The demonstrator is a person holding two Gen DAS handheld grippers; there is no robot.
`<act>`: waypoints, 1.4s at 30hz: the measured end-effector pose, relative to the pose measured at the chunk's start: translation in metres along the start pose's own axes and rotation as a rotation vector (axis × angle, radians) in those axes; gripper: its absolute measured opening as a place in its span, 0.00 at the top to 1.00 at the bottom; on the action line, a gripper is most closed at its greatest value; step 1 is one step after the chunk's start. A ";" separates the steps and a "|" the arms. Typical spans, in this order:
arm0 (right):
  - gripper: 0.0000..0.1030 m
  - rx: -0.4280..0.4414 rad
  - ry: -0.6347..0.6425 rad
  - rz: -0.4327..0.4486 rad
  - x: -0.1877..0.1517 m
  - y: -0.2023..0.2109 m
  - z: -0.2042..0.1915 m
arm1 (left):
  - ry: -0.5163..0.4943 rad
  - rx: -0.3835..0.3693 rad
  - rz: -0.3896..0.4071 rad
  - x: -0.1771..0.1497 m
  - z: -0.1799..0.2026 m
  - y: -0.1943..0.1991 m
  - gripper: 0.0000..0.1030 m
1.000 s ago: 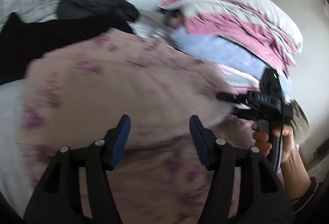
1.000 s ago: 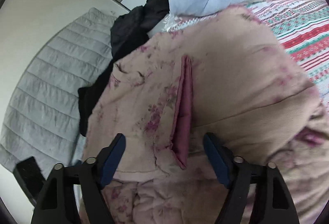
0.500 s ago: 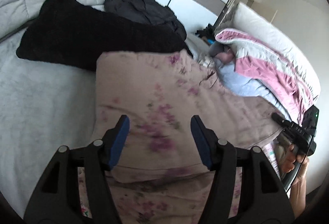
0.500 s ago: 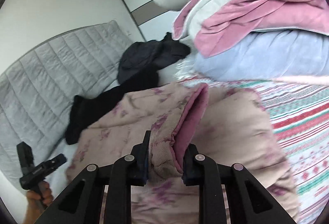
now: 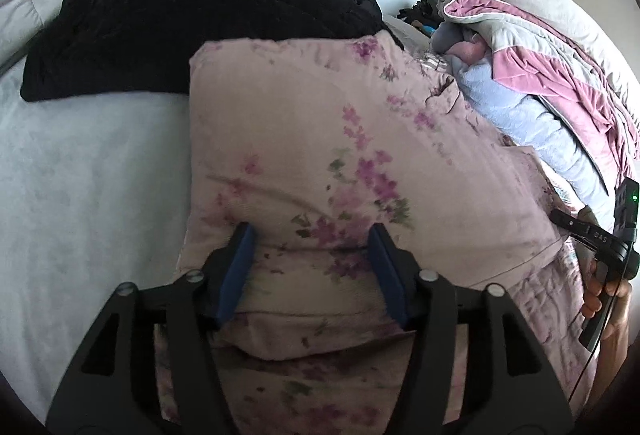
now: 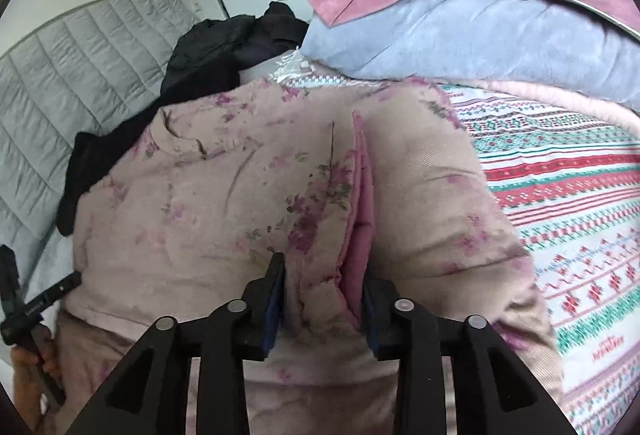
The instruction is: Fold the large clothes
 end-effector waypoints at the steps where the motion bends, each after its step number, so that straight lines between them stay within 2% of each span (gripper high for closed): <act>1: 0.60 0.015 -0.010 -0.008 0.003 0.008 -0.002 | 0.000 0.000 -0.003 0.004 0.002 0.009 0.38; 3: 0.55 0.056 -0.032 -0.030 0.004 0.029 -0.006 | 0.001 -0.021 -0.005 0.009 0.006 0.026 0.33; 5: 0.37 0.095 -0.036 -0.035 0.003 0.053 -0.006 | -0.002 -0.040 0.003 0.009 0.009 0.047 0.24; 8: 0.27 0.134 -0.022 -0.028 -0.004 0.098 0.003 | -0.035 -0.057 -0.011 -0.002 0.014 0.081 0.22; 12: 0.24 0.122 -0.025 -0.042 -0.028 0.142 0.034 | -0.070 -0.067 -0.077 -0.040 0.012 0.114 0.22; 14: 0.24 0.095 -0.033 -0.074 -0.046 0.152 0.056 | -0.075 -0.085 -0.108 -0.062 0.009 0.126 0.22; 20: 0.24 0.053 -0.058 -0.204 -0.118 0.180 0.121 | 0.000 -0.169 -0.182 -0.136 0.000 0.159 0.22; 26: 0.24 0.058 -0.145 -0.325 -0.170 0.176 0.162 | 0.053 -0.308 -0.246 -0.201 0.023 0.163 0.22; 28: 0.24 0.077 -0.195 -0.407 -0.186 0.167 0.164 | 0.079 -0.361 -0.277 -0.221 0.037 0.158 0.33; 29: 0.23 0.086 -0.210 -0.407 -0.187 0.166 0.163 | 0.077 -0.371 -0.255 -0.227 0.044 0.160 0.33; 30: 0.25 0.102 -0.225 -0.407 -0.188 0.168 0.160 | 0.052 -0.369 -0.233 -0.228 0.051 0.164 0.38; 31: 0.35 0.122 -0.219 -0.433 -0.193 0.168 0.153 | 0.046 -0.400 -0.234 -0.231 0.060 0.168 0.62; 32: 0.51 0.119 -0.202 -0.441 -0.199 0.169 0.150 | 0.069 -0.424 -0.246 -0.233 0.064 0.169 0.68; 33: 0.58 0.110 -0.190 -0.443 -0.202 0.169 0.147 | 0.105 -0.453 -0.252 -0.237 0.070 0.171 0.75; 34: 0.73 0.114 -0.180 -0.451 -0.206 0.170 0.142 | 0.115 -0.467 -0.249 -0.238 0.075 0.174 0.79; 35: 0.79 0.129 -0.176 -0.449 -0.208 0.174 0.136 | 0.101 -0.455 -0.235 -0.236 0.080 0.181 0.80; 37: 0.83 0.161 -0.147 -0.416 -0.206 0.191 0.123 | 0.088 -0.475 -0.170 -0.220 0.090 0.204 0.84; 40: 0.84 0.256 -0.128 -0.331 -0.190 0.235 0.101 | 0.088 -0.508 -0.049 -0.190 0.095 0.246 0.85; 42: 0.84 0.288 -0.110 -0.301 -0.186 0.257 0.093 | 0.061 -0.525 -0.027 -0.184 0.099 0.263 0.85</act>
Point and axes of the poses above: each gripper's, at about its wrist camera, not at the fingertips, and y roughly against the way its jaws point, z to its right, x to its top, the point moved 9 cm from there along -y, roughly the way its jaws point, and after that the axes turned 15 degrees about -y, right-handed, at the moved point
